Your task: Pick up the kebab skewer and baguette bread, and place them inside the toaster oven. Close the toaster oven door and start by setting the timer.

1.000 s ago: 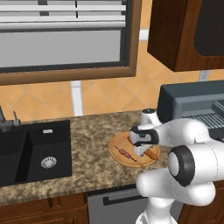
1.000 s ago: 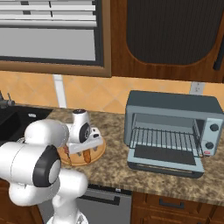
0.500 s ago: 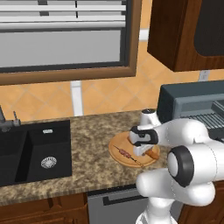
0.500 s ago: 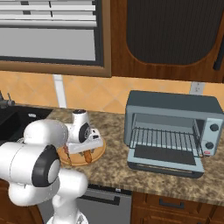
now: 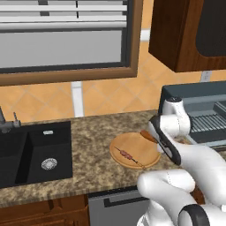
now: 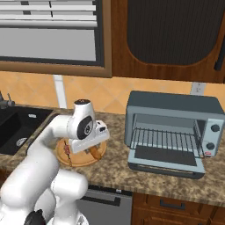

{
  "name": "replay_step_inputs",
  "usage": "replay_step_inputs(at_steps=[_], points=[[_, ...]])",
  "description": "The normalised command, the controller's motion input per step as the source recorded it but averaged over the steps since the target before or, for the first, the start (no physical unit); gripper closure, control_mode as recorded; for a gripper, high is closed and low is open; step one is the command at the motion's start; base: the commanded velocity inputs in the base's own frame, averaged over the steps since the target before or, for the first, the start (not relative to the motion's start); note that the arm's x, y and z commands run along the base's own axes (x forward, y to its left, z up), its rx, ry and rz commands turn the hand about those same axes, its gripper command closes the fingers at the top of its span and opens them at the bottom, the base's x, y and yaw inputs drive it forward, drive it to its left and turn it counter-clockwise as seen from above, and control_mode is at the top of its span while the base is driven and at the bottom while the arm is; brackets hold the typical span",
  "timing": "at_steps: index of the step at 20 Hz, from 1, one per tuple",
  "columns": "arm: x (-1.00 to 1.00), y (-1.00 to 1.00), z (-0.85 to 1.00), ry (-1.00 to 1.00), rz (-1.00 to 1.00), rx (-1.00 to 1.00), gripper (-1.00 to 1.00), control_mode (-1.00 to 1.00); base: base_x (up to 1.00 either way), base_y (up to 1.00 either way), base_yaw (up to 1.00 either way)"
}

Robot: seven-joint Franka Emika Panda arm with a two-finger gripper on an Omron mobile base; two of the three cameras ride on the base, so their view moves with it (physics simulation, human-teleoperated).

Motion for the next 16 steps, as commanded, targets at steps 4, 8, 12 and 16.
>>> replay_step_inputs(at_steps=[4, 8, 12, 16], points=[[-0.93, -0.96, 0.92, -0.31, 0.26, 0.0, 1.0, -1.0, 0.0, 0.0, 0.0], [-0.64, -0.8, 1.0, -0.21, 0.26, 0.0, 1.0, -1.0, 0.0, 0.0, 0.0], [-0.14, -0.83, 0.96, -0.16, 0.22, 0.01, 1.0, -1.0, 0.0, 0.0, 0.0], [0.12, -0.74, 0.64, -0.21, 0.25, 0.0, 1.0, -1.0, 0.0, 0.0, 0.0]])
